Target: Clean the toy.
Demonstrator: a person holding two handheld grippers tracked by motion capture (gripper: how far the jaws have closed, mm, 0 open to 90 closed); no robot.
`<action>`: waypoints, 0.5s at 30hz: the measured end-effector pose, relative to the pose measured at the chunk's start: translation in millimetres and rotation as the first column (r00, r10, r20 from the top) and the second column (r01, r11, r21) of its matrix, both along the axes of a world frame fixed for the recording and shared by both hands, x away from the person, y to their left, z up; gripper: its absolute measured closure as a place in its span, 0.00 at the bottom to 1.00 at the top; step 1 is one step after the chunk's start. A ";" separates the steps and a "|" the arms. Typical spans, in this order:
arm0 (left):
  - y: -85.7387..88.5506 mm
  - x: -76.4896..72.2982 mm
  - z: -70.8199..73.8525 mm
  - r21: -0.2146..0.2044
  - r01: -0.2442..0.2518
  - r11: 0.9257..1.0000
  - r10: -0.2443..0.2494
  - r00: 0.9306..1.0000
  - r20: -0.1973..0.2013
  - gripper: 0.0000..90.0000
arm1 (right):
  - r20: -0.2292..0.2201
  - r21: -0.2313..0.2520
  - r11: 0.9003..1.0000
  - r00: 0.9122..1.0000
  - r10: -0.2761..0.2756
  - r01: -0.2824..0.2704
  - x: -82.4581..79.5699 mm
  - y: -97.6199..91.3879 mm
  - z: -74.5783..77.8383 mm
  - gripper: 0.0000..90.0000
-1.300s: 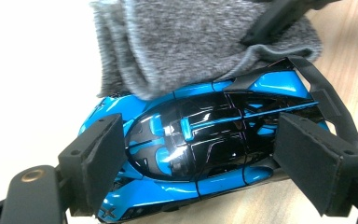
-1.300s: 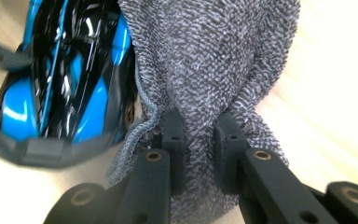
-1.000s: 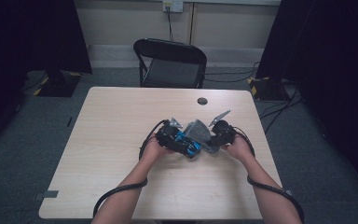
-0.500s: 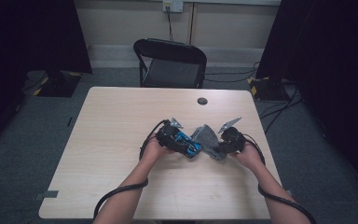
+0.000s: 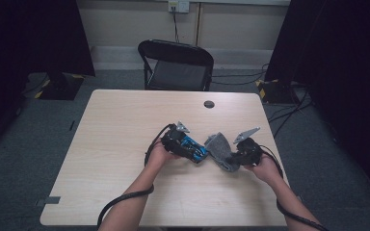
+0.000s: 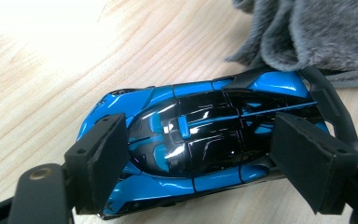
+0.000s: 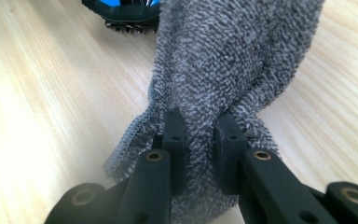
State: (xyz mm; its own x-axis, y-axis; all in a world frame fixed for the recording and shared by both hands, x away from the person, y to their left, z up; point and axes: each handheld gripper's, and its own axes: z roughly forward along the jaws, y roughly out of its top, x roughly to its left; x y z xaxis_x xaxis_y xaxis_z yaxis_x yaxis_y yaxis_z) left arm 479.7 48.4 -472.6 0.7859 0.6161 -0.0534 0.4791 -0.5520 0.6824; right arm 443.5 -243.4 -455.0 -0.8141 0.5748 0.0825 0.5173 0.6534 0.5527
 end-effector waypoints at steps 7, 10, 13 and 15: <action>-1.5 -0.6 1.3 0.014 -0.002 1.000 0.002 1.000 0.005 0.22 | 0.032 0.030 0.997 0.997 -0.071 0.070 -2.3 -15.4 10.5 0.87; -1.6 -0.7 1.2 0.014 -0.002 1.000 0.001 1.000 0.008 0.22 | 0.043 0.049 0.993 0.993 -0.112 0.109 3.5 -19.6 15.4 0.87; -0.8 -0.8 0.5 0.006 -0.003 1.000 0.003 1.000 0.006 0.22 | 0.050 0.066 0.989 0.989 -0.138 0.135 13.8 -18.6 19.5 0.87; -0.5 -1.0 0.2 0.002 -0.004 1.000 0.004 1.000 0.006 0.22 | 0.042 0.074 0.986 0.988 -0.149 0.146 22.4 -14.6 20.1 0.87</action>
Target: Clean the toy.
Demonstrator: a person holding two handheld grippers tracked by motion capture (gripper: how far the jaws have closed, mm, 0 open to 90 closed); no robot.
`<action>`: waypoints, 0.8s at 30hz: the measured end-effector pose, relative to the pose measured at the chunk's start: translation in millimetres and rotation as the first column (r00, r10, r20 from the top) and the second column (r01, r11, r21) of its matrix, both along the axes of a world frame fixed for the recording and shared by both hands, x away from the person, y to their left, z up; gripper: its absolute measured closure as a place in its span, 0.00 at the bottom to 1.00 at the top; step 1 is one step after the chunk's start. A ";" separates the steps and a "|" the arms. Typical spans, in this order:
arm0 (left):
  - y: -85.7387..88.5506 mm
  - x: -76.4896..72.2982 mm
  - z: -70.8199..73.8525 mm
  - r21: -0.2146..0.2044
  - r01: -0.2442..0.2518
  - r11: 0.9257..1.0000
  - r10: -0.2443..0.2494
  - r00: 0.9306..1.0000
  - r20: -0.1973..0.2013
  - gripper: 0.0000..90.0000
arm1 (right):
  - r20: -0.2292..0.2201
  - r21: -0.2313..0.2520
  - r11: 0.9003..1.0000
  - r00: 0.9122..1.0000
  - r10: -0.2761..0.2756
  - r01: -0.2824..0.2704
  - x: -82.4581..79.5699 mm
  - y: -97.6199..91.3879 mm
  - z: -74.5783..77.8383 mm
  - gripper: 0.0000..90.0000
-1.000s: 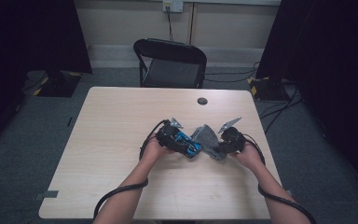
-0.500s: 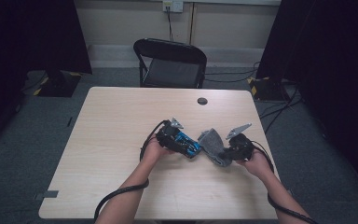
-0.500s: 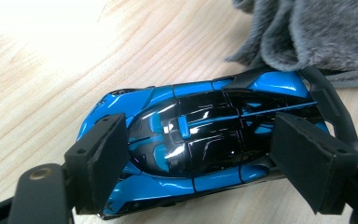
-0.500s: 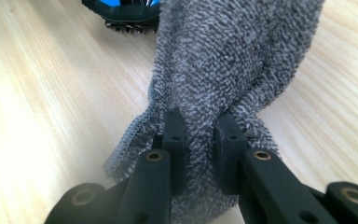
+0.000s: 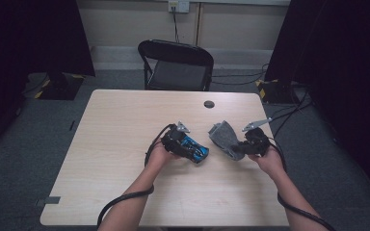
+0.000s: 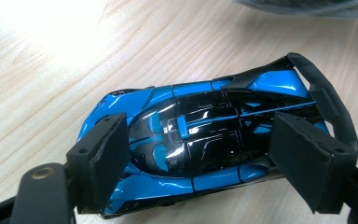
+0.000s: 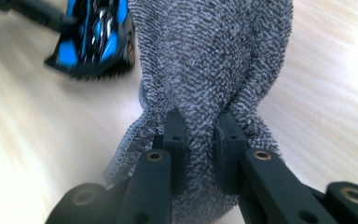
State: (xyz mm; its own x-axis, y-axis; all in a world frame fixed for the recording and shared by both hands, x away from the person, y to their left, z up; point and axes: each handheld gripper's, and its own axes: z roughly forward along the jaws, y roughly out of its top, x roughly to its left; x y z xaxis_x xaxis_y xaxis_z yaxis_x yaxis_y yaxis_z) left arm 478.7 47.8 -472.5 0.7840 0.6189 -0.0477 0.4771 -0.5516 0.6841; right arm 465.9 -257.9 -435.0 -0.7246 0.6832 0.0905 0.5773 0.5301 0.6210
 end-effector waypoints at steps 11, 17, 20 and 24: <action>0.3 -0.2 -1.0 -0.013 0.004 1.000 -0.004 1.000 0.000 0.22 | -0.007 -0.025 1.000 1.000 0.012 -0.012 38.8 44.6 -4.1 0.87; -3.4 -2.0 -0.9 0.002 0.022 1.000 -0.022 1.000 0.017 0.22 | -0.008 -0.019 1.000 1.000 -0.005 0.005 55.5 72.3 -6.5 0.86; -4.2 -2.8 -1.5 -0.002 0.023 1.000 -0.023 0.999 0.025 0.22 | -0.009 -0.063 0.998 1.000 0.013 -0.013 59.7 89.7 -11.5 0.86; -3.8 -3.8 -1.8 -0.003 0.018 1.000 -0.018 0.999 0.029 0.22 | -0.021 -0.080 0.997 1.000 0.019 -0.020 64.3 106.3 -21.4 0.86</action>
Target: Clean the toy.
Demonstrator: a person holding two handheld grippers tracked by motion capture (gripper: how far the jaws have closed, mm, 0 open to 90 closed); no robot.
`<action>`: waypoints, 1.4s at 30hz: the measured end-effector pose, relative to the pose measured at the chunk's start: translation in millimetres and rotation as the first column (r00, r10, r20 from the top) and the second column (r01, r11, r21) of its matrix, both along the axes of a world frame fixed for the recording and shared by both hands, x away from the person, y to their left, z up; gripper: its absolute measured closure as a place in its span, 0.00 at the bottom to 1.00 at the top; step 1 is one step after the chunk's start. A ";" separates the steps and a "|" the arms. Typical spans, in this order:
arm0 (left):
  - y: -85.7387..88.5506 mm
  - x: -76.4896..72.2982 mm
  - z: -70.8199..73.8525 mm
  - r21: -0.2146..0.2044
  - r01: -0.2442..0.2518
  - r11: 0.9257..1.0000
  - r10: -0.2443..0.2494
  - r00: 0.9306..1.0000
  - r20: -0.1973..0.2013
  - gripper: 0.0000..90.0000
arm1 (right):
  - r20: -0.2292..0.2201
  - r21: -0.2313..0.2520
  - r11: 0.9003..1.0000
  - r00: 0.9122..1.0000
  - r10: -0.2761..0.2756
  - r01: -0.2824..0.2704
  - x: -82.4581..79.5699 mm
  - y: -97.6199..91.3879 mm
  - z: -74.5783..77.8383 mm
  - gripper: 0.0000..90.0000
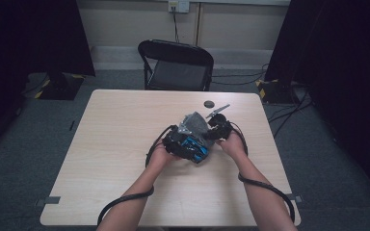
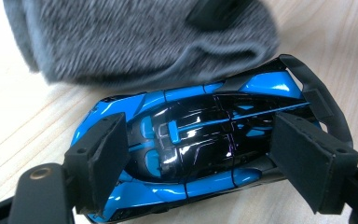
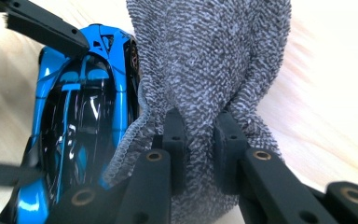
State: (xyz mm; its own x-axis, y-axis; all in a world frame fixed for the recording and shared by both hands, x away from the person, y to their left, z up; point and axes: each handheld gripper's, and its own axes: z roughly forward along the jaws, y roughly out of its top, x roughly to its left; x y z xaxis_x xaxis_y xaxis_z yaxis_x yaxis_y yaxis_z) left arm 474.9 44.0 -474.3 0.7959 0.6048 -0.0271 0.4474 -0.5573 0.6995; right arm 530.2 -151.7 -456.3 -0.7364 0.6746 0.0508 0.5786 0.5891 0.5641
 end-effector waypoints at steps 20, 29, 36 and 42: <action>0.2 -0.1 -0.7 -0.005 0.004 1.000 -0.004 1.000 0.006 0.21 | -0.027 -0.038 0.996 0.997 0.076 -0.077 2.0 1.9 -13.5 0.87; 0.0 0.5 -0.1 0.002 0.005 1.000 -0.005 1.000 0.006 0.21 | -0.037 -0.054 0.992 0.993 0.109 -0.111 -3.6 -12.1 -11.9 0.87; -0.3 0.3 0.0 0.001 0.000 1.000 0.000 1.000 0.004 0.21 | -0.047 -0.046 0.991 0.991 0.123 -0.125 -12.8 -25.1 -11.5 0.87; -0.5 0.0 0.1 0.002 -0.003 1.000 0.003 1.000 0.003 0.21 | -0.045 -0.034 0.991 0.991 0.125 -0.127 -21.1 -35.3 -11.7 0.87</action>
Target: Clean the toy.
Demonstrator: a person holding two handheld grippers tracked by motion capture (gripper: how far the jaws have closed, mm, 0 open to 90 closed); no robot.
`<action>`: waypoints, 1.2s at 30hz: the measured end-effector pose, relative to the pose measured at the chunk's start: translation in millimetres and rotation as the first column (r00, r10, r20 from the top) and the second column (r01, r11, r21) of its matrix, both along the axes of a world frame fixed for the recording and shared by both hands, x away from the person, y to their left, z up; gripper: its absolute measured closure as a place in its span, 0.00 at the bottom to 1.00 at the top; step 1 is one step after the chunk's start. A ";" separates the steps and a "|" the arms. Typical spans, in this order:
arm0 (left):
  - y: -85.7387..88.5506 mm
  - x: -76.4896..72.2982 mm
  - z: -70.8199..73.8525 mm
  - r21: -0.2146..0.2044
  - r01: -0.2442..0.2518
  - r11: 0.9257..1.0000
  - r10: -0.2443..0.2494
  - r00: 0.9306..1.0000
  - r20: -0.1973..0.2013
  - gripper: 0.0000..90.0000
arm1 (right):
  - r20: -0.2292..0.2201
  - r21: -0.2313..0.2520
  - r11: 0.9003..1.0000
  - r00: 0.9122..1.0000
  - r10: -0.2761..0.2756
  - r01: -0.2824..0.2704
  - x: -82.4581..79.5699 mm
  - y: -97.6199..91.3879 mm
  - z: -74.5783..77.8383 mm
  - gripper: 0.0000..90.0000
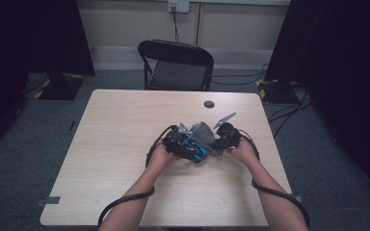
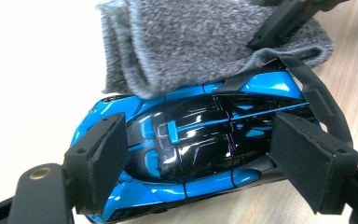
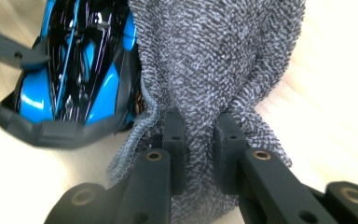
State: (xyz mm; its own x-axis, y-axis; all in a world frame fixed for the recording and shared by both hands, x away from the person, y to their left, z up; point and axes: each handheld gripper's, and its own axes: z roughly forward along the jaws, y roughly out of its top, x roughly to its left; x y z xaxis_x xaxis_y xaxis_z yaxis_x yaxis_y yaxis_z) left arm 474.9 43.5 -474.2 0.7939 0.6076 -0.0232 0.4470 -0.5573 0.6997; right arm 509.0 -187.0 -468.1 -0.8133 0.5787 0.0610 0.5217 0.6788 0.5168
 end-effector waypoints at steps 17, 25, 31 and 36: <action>-0.8 -1.0 0.8 0.007 -0.008 1.000 0.008 1.000 -0.002 0.22 | -0.025 0.051 0.998 0.999 -0.025 0.026 -33.3 -34.1 -0.7 0.86; -1.1 -2.5 1.2 0.010 -0.015 1.000 0.015 1.000 0.005 0.23 | -0.032 0.062 0.997 0.999 -0.043 0.045 -47.5 -57.2 3.0 0.86; -6.0 -4.8 7.0 0.047 -0.002 0.999 0.002 1.000 0.016 0.25 | -0.023 0.079 0.994 0.997 -0.069 0.070 -51.3 -73.5 13.4 0.86; -6.6 -8.3 17.5 0.027 0.010 1.000 -0.011 1.000 0.027 0.23 | -0.005 0.104 0.990 0.995 -0.097 0.097 -51.5 -82.7 28.2 0.86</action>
State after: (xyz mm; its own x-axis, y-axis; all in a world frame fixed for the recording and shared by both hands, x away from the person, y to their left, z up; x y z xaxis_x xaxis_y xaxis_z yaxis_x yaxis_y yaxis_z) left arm 466.6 36.8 -456.8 0.8001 0.5996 0.0145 0.4222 -0.5803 0.6964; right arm 457.5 -269.7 -439.9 -0.7538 0.6451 0.1248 0.5822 0.5676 0.5822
